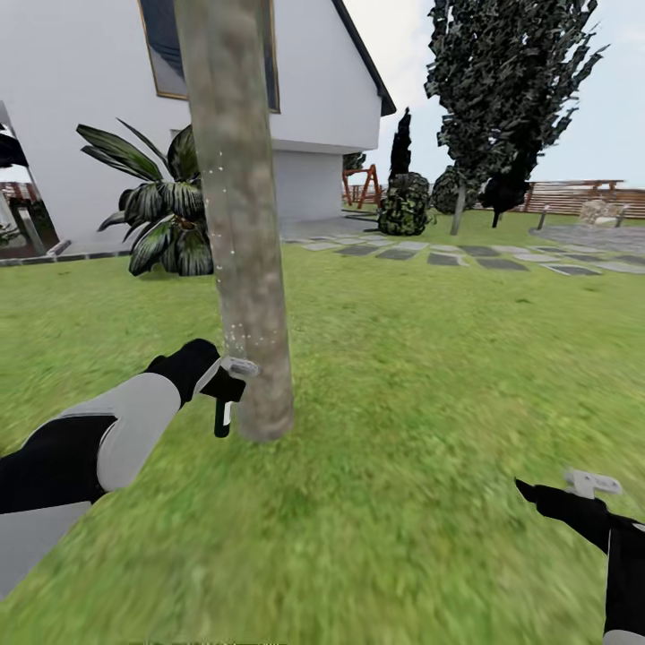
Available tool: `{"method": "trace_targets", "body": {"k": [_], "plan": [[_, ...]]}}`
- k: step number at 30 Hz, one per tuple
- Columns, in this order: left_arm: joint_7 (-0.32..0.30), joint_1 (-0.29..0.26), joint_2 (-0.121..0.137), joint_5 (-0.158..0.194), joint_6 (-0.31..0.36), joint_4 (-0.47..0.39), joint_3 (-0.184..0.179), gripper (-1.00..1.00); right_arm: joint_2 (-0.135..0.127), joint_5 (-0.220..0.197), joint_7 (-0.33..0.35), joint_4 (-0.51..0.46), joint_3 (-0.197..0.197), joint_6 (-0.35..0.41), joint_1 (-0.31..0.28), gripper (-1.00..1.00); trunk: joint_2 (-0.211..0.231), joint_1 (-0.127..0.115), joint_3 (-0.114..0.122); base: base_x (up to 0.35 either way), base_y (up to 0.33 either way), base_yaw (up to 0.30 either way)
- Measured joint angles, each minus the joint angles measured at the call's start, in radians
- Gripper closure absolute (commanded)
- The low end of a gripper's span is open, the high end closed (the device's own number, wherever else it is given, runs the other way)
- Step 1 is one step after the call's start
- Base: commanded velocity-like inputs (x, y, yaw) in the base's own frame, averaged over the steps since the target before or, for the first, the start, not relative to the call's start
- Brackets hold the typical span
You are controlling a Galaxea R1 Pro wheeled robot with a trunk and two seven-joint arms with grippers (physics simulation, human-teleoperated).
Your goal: In the garden, pick up the pesticide atomizer on the floor and spray pesticide onto both trees until each tree trunk is fully covered.
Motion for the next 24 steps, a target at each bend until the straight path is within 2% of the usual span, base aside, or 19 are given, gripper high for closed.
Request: {"method": "trace_targets", "body": {"k": [9, 24], "plan": [[0.000, 0.000, 0.000, 0.000, 0.000, 0.000, 0.000, 1.00, 0.000, 0.000, 0.000, 0.000, 0.000, 0.000, 0.000, -1.00, 0.000, 0.000, 0.000, 0.060, -0.322, 0.256], [0.002, 0.001, 0.001, -0.002, 0.000, 0.000, -0.001, 1.00, 0.000, 0.000, 0.000, 0.000, 0.000, 0.000, -0.001, -1.00, 0.000, 0.000, 0.000, 0.192, -0.268, 0.227]]}}
